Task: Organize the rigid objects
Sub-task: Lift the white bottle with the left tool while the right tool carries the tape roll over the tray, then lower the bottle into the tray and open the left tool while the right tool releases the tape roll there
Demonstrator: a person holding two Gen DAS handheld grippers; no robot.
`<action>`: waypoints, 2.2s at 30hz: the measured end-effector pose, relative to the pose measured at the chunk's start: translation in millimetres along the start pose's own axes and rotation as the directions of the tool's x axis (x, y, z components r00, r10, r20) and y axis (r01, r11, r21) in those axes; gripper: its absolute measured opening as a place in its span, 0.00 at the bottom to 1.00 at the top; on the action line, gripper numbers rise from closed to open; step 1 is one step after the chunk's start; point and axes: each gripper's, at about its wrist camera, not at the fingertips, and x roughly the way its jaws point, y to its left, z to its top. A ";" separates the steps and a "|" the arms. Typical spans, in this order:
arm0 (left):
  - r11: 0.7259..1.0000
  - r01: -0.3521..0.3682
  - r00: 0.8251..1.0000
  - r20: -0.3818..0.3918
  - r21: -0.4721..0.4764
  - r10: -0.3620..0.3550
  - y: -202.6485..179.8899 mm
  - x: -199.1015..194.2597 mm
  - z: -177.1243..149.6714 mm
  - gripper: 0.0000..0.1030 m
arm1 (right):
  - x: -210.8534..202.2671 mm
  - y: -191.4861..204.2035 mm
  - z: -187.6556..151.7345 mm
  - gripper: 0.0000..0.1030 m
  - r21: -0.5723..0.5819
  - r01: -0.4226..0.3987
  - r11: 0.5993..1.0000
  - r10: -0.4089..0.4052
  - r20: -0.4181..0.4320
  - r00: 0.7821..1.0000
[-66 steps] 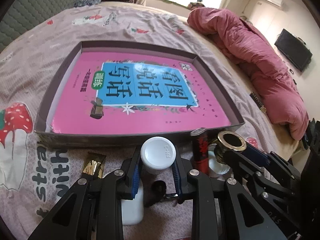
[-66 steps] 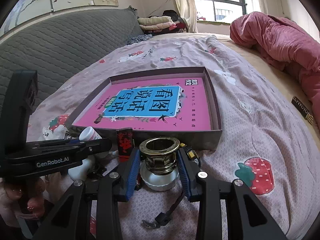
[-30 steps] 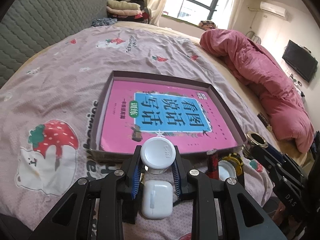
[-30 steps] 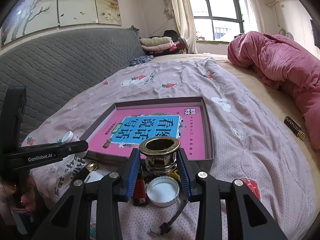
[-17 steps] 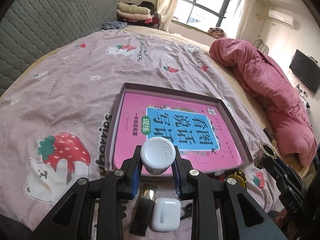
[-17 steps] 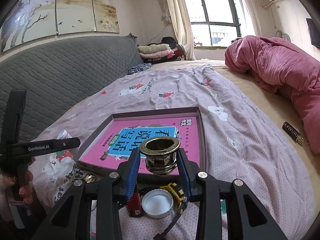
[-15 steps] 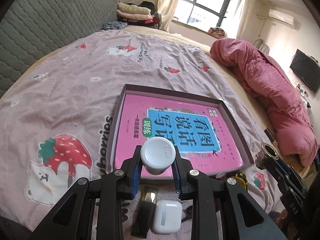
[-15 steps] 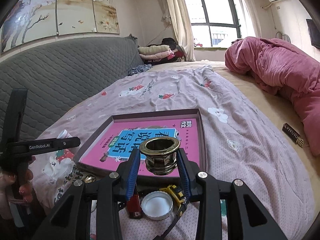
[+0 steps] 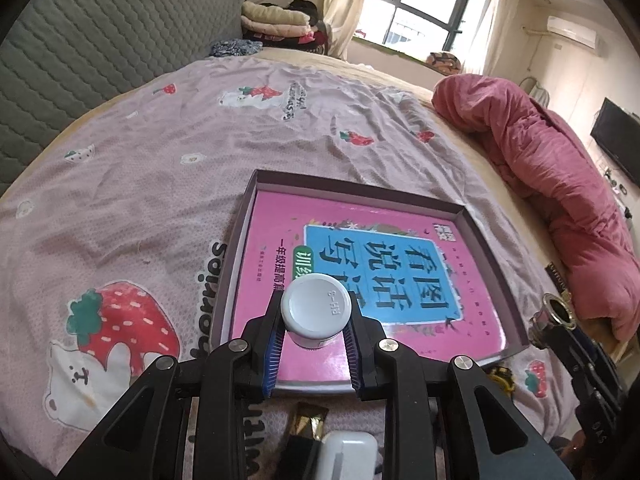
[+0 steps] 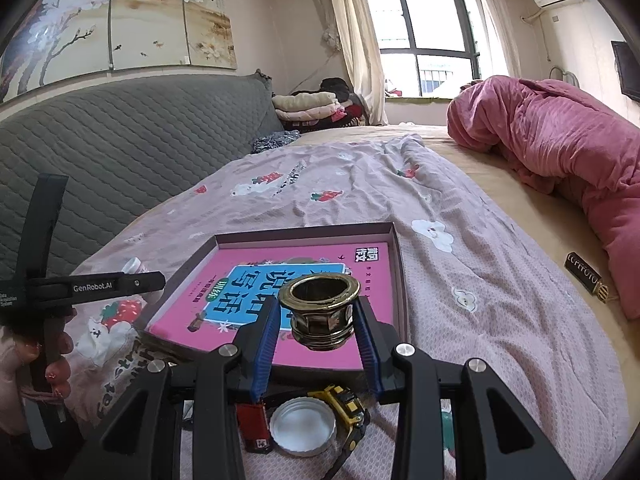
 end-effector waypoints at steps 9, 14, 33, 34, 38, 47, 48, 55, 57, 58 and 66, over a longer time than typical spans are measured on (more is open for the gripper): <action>1.000 -0.013 0.998 -0.056 -0.022 0.011 10.3 27.7 -4.5 0.27 | 12.6 -3.7 -1.1 0.37 0.008 0.023 1.000 -0.023 -0.015 1.000; 1.000 -0.017 0.997 -0.072 -0.011 0.016 9.4 34.3 -8.7 0.27 | 19.0 -7.1 -2.3 0.37 0.015 0.027 1.000 -0.026 -0.027 0.999; 0.999 -0.037 0.993 -0.113 -0.011 0.036 21.7 43.8 -18.3 0.27 | 37.6 -20.1 -9.5 0.37 0.032 0.072 0.997 -0.070 -0.072 0.995; 0.999 -0.037 0.993 -0.113 -0.006 0.036 22.0 45.0 -18.5 0.27 | 38.3 -20.7 -9.5 0.37 0.033 0.072 0.997 -0.069 -0.072 0.995; 0.999 -0.038 0.993 -0.113 0.001 0.037 20.9 44.5 -19.3 0.27 | 45.0 -20.7 -11.7 0.37 0.029 0.063 0.998 -0.060 -0.093 0.994; 1.000 -0.025 0.993 -0.113 -0.005 0.025 21.2 44.7 -18.9 0.27 | 60.8 -20.4 -20.7 0.37 0.008 0.087 0.996 -0.085 -0.151 0.985; 1.000 -0.025 0.993 -0.112 -0.008 0.024 21.3 45.0 -18.9 0.27 | 61.0 -20.6 -21.2 0.37 0.008 0.087 0.996 -0.084 -0.151 0.985; 1.000 -0.020 0.995 -0.098 -0.018 0.019 23.1 45.7 -19.4 0.27 | 56.5 -19.3 -23.2 0.37 -0.021 0.102 0.995 -0.104 -0.141 0.985; 1.000 -0.021 0.995 -0.094 -0.015 0.020 22.4 45.5 -19.5 0.27 | 55.5 -19.6 -23.7 0.37 -0.021 0.099 0.995 -0.101 -0.140 0.985; 1.000 -0.021 0.995 -0.094 -0.015 0.019 22.2 45.3 -19.8 0.28 | 54.7 -20.0 -23.8 0.37 -0.020 0.098 0.995 -0.100 -0.139 0.985; 1.000 -0.027 0.996 -0.089 -0.014 0.026 22.0 43.5 -18.9 0.31 | 50.6 -21.8 -23.9 0.37 -0.010 0.103 0.995 -0.104 -0.140 0.985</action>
